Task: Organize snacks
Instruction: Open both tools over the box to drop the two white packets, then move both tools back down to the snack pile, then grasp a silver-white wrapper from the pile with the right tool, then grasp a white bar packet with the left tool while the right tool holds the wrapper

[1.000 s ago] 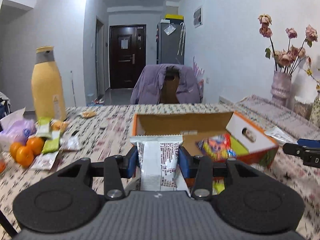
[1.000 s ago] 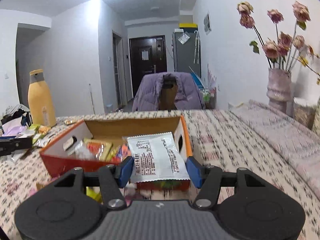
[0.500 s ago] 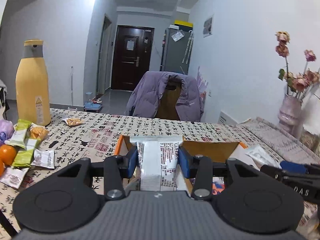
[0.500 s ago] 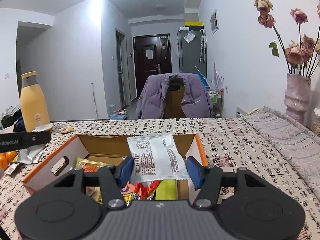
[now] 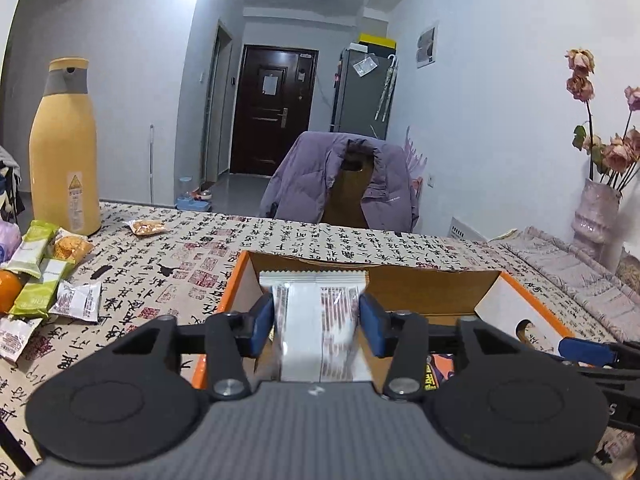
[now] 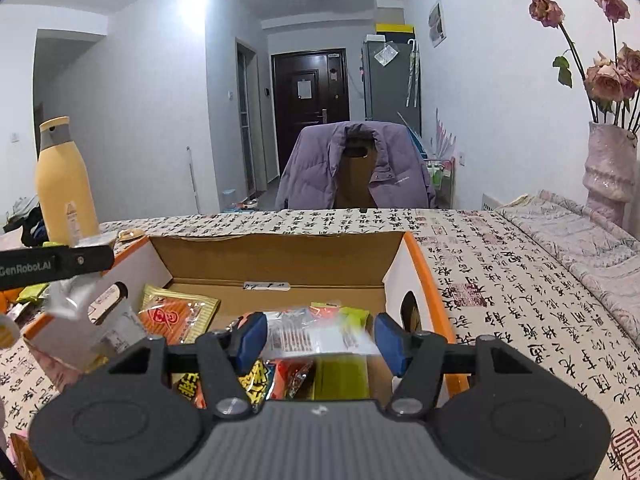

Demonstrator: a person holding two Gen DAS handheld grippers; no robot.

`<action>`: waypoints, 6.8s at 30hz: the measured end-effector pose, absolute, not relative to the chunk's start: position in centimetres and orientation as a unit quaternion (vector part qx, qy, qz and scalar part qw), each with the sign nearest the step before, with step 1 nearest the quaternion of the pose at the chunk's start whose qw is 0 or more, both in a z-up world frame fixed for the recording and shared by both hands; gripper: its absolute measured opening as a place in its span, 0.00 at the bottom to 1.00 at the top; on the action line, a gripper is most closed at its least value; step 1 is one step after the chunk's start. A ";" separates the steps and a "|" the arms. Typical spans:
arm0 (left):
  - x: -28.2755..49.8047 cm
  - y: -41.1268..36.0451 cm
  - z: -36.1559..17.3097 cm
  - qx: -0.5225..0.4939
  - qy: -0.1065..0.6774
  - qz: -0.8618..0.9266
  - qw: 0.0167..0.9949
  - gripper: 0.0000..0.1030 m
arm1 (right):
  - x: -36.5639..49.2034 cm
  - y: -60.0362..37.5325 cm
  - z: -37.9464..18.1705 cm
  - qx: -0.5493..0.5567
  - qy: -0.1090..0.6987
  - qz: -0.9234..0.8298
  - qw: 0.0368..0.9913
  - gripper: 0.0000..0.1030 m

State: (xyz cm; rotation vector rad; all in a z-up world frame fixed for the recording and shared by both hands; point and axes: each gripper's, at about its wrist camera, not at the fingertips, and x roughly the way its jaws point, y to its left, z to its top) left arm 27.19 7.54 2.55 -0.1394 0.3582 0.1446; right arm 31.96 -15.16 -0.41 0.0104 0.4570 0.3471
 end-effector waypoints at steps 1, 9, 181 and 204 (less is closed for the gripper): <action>27.0 7.5 2.6 -0.069 0.174 0.071 0.980 0.67 | 31.9 -15.2 -0.4 0.006 0.227 0.171 0.959 0.68; 26.3 7.4 3.0 -0.063 0.163 0.032 0.984 1.00 | 31.9 -16.0 -0.4 0.016 0.226 0.170 0.959 1.00; 11.4 2.3 -3.2 -0.018 0.311 0.018 0.950 0.23 | 12.2 -23.3 -2.8 0.059 0.189 0.234 0.952 0.13; 11.8 2.8 -3.2 -0.047 0.315 0.011 0.948 0.54 | 12.2 -23.6 -3.1 0.065 0.193 0.231 0.951 0.13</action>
